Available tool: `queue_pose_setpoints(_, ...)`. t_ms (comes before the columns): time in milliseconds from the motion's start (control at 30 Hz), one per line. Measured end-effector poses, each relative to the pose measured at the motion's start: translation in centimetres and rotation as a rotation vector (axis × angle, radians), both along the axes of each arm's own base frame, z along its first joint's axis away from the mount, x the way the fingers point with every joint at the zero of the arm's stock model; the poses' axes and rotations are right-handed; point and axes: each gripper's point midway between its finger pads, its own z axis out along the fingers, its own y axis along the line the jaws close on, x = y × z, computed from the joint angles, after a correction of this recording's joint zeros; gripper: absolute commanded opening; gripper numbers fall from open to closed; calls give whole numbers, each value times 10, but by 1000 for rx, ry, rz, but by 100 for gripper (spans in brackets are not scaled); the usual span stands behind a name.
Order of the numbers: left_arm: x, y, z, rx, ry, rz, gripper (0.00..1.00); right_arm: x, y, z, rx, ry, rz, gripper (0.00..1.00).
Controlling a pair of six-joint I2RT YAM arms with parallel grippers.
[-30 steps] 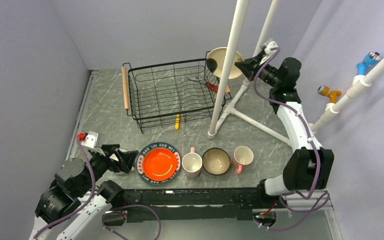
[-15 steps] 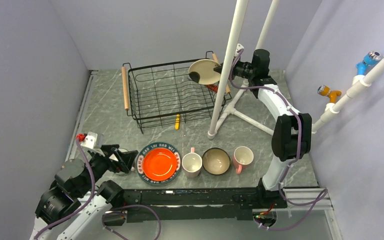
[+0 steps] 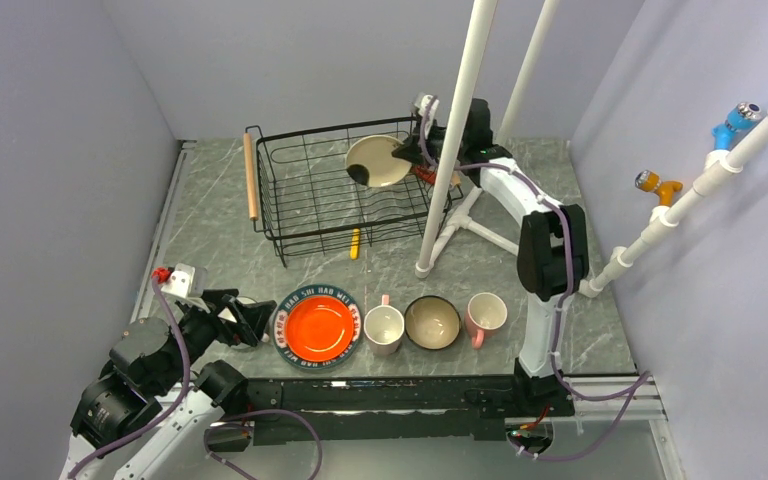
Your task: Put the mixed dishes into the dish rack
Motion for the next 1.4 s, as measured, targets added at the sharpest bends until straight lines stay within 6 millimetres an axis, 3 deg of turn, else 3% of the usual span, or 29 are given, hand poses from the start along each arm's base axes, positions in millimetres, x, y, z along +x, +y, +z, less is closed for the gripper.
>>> queue_pose_setpoints(133,0,0,0,0,0,1,99,6,16,-12,-47,34,5,0)
queue_pose_setpoints(500,0,0,0,1,0,3,99,17,29,-43,-230,58,-32,0)
queue_pose_setpoints(767,1,0,-1,4,4,3,99,18,24,-74,-376,29,-50,0)
queue_pose_setpoints(1067,3,-1,-3,12,16,3,99,28,18,-76,-442,-50,-72,0)
queue_pose_setpoints(1200,3,-2,-4,15,21,3,100,30,11,-87,-499,-84,-74,0)
queue_pose_setpoints(1400,4,-2,-4,19,25,2,100,26,9,-90,-531,-136,-50,0)
